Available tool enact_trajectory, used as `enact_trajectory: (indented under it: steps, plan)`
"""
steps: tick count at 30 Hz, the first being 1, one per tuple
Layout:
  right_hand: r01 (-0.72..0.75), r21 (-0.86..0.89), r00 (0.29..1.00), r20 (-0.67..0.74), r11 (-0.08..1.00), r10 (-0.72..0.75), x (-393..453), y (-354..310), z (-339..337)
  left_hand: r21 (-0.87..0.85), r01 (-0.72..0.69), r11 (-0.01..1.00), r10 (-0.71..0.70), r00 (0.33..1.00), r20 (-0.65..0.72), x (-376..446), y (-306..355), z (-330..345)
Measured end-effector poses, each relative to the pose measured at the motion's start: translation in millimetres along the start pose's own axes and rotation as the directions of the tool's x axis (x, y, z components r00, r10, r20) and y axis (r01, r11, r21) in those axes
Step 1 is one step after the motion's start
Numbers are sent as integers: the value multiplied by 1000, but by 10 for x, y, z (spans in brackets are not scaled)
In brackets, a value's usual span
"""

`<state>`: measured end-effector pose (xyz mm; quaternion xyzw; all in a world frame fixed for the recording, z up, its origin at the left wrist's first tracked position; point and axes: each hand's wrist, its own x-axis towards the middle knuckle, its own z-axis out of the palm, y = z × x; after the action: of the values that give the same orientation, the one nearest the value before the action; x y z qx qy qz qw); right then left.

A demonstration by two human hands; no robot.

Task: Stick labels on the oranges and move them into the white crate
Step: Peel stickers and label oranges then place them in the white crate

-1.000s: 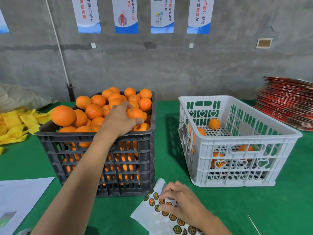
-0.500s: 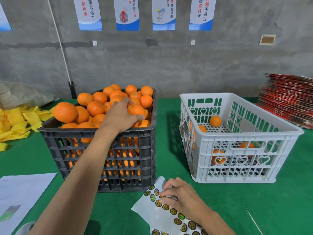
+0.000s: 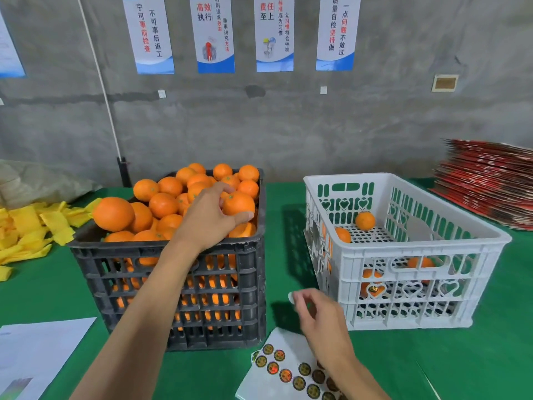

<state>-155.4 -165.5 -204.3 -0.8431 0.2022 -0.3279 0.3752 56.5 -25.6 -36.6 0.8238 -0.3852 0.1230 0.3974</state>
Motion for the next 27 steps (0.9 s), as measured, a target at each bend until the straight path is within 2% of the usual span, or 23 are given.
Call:
enact_trajectory:
  steps: [3,6,8,10,14,16,18,20,22,24,26,27]
  plan:
    - [141,69,958,-260,988,-119,399,-568,-152,-83,-89,993,87,996,-25,-53,53,2]
    - [218,-198,878,-387,956,-280,796,-1075,-160,-100,-128,987,124,991,-52,-84,98,-1]
    - [232,-364,853,-371,902,-368,921,-1304,-83,-86,-139,987,135,989,-54,-92,96,-11]
    - [230,-377,861,-352,897,-368,943,-1427,-11,-80,-147,986,143,988,-60,-94,84,-24]
    - [187,-209,881,-396,960,-258,921,-1386,31,-95,-149,984,142,987,-75,-84,71,-23]
    - [201,-124,910,-344,972,-232,920,-1408,20,-74,-148,986,142,986,-87,-61,88,-10]
    - [206,-51,945,-247,977,-213,919,-1478,21,-127,-152,980,144,987,-68,-43,102,-15]
    - [120,-13,975,-184,993,-121,939,-1568,-3,-215,-201,956,211,977,22,-52,120,-21]
    - [47,-151,975,-209,987,-78,975,-1577,-74,-241,-252,937,290,948,134,-83,139,-13]
    - [29,-364,961,-246,931,-126,973,-1511,-209,-272,-241,932,306,925,227,-105,145,-45]
    - [26,-496,946,-269,868,-182,979,-1404,-382,-212,-179,961,235,930,282,-82,111,-185]
    - [7,-524,939,-289,852,-186,996,-1335,-479,-95,-132,987,155,942,298,-50,55,-294]
